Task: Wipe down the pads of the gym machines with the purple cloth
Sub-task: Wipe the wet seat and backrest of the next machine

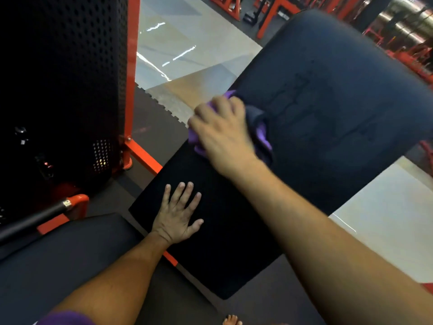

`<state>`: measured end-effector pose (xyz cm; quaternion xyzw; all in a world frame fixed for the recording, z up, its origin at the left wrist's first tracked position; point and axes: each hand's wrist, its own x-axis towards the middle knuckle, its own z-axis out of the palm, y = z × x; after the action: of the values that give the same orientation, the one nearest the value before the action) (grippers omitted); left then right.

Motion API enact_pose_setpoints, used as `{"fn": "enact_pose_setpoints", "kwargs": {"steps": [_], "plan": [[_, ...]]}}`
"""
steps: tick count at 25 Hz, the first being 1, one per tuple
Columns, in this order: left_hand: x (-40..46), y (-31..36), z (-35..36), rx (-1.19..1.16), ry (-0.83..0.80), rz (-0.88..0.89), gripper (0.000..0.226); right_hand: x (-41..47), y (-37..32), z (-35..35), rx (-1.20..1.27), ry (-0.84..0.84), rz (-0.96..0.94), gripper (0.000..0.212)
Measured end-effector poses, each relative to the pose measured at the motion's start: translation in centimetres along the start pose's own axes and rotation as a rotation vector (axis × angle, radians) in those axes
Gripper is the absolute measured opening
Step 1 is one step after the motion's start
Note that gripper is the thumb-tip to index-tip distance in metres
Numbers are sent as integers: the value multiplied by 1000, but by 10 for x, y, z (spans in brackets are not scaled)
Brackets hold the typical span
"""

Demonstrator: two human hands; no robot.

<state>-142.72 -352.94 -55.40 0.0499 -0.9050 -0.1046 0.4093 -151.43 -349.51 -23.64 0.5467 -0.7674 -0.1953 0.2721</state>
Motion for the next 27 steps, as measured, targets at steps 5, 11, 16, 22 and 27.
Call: {"fn": "enact_pose_setpoints", "kwargs": {"steps": [5,11,16,22,27], "plan": [[5,5,-27,-21,-87,-26,77,-55,1,-14,318,-133,-125,44],[61,62,-73,-147,128,-101,58,-208,-8,-34,937,105,377,57],[147,124,-81,-188,112,82,54,-263,-10,-32,1211,293,752,66],[193,116,-133,-149,-67,236,62,-279,5,-66,1177,393,874,57],[211,89,-122,-207,53,343,67,-277,-22,-70,916,469,969,59]]}}
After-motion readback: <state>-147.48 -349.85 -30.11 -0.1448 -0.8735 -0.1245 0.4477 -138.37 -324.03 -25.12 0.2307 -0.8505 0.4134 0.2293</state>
